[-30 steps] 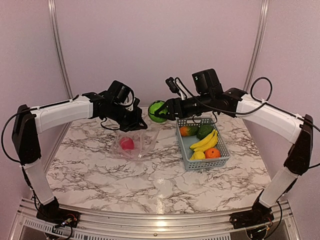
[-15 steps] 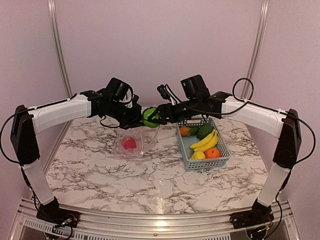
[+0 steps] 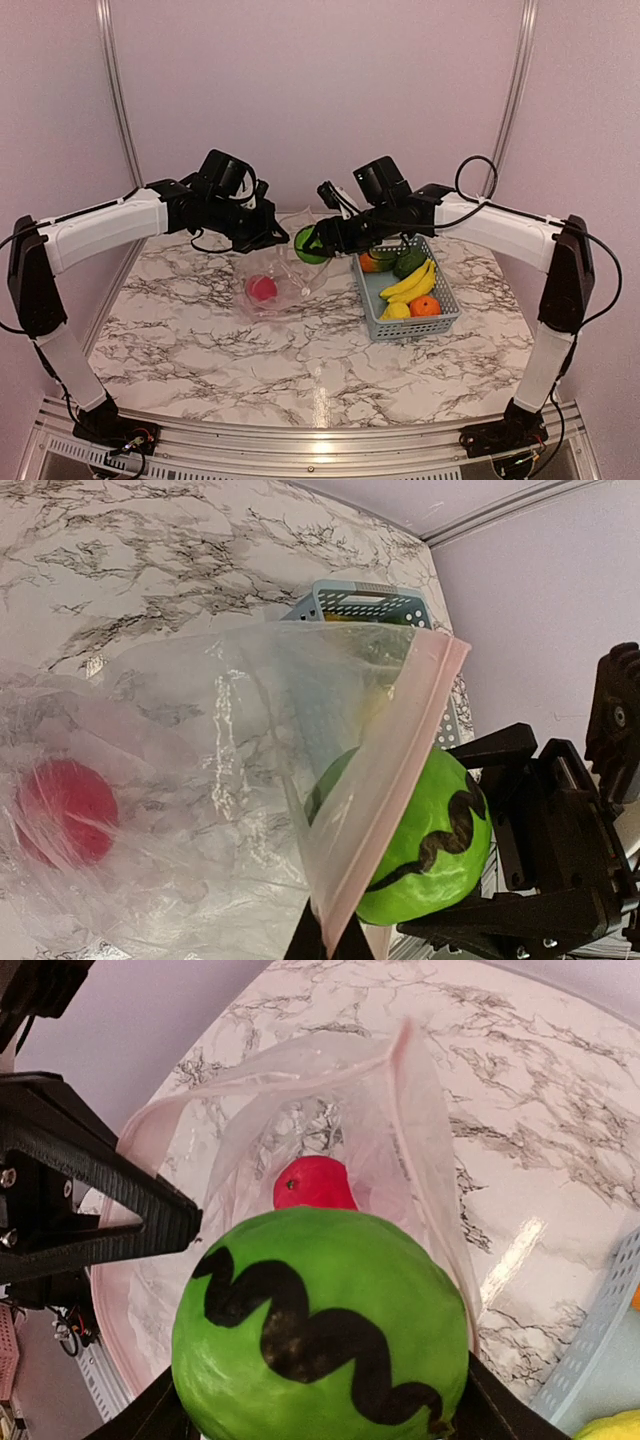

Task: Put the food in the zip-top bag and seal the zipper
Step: Place the fake fruit in the zipper food storage bag.

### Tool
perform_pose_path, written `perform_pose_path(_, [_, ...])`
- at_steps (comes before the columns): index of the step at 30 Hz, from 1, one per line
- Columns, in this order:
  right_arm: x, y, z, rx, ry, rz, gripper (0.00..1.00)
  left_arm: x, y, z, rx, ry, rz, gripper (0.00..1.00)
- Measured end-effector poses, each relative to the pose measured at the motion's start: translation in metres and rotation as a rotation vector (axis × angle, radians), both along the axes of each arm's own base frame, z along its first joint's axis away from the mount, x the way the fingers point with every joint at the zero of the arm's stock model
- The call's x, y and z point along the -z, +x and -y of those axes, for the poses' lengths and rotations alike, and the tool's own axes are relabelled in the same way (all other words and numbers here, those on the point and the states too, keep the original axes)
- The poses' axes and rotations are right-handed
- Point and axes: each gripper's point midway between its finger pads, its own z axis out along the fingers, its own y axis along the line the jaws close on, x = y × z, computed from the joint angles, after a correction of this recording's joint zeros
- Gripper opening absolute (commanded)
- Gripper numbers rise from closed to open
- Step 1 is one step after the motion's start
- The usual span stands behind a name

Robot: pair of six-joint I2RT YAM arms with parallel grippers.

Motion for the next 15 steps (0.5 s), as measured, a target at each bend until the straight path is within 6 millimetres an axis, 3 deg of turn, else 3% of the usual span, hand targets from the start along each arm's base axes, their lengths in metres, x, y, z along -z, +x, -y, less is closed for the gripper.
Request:
perform_pose_path(4, [0.006, 0.004, -0.010, -0.016, -0.066, 0.015, 0.83, 0.002, -0.002, -0.002, -0.005, 0.002, 0.000, 0.00])
perform_pose_path(7, [0.006, -0.001, -0.018, -0.033, -0.104, 0.022, 0.85, 0.002, -0.002, -0.006, -0.017, 0.008, 0.002, 0.00])
perform_pose_path(15, [-0.026, -0.007, -0.018, -0.046, -0.044, 0.014, 0.91, 0.000, 0.005, -0.023, -0.057, 0.022, 0.024, 0.00])
